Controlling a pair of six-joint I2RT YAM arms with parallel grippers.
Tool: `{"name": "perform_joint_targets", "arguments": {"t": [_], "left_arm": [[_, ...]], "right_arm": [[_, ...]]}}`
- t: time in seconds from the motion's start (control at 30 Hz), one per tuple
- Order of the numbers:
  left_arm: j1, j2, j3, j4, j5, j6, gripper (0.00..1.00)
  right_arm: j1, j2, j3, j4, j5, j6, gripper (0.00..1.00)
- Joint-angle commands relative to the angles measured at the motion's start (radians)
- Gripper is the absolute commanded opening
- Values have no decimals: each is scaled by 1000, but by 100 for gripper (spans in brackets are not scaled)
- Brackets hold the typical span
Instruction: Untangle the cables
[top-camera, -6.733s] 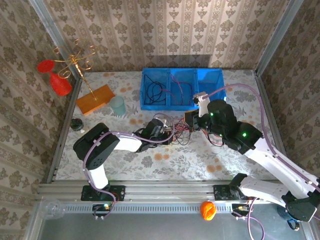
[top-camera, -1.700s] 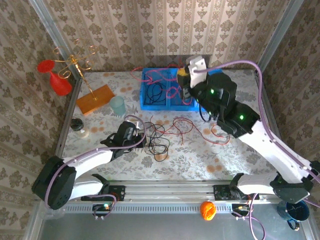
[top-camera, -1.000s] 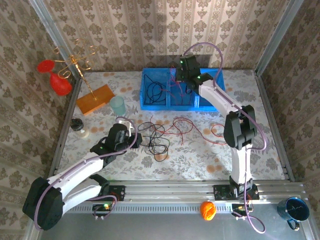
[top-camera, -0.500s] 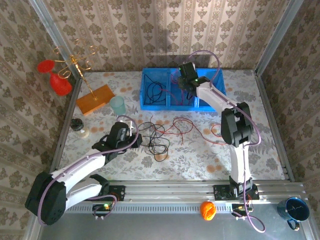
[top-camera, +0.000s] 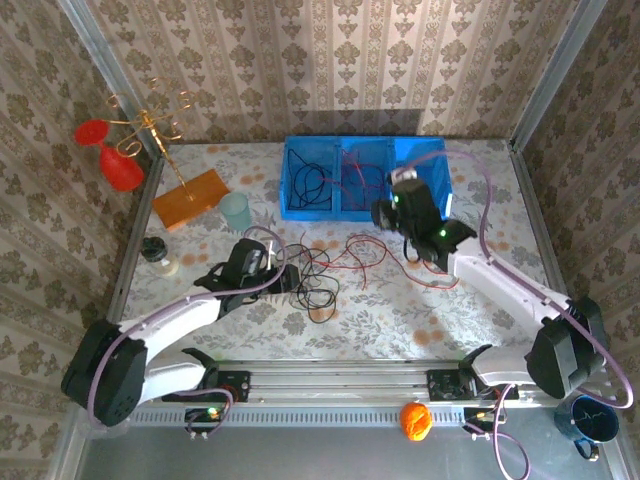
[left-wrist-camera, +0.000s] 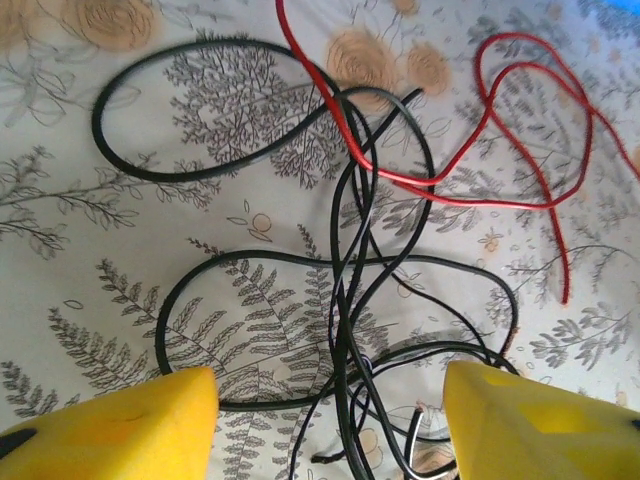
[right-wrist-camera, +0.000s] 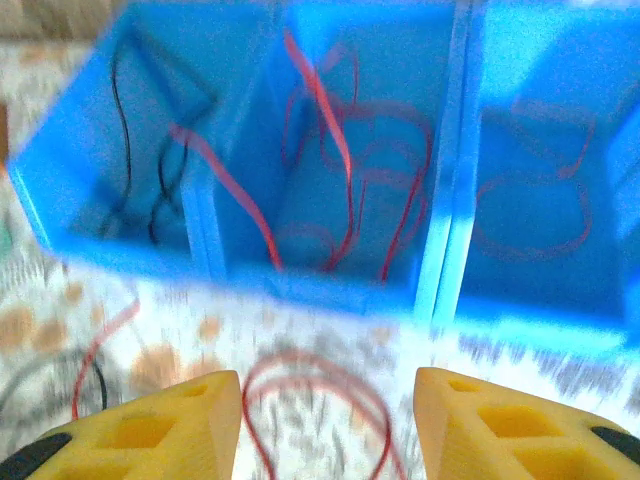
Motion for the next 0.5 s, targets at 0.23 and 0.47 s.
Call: {"name": "perform_joint_targets", "arguments": {"t": [0.23, 0.47], "left_arm": [[-54, 208, 54, 145, 27, 17, 22], [-57, 181, 17, 131, -2, 21, 0]], "right_arm": [[144, 104, -224, 193, -336, 116, 55], [298, 329, -66, 232, -433, 39, 58]]}}
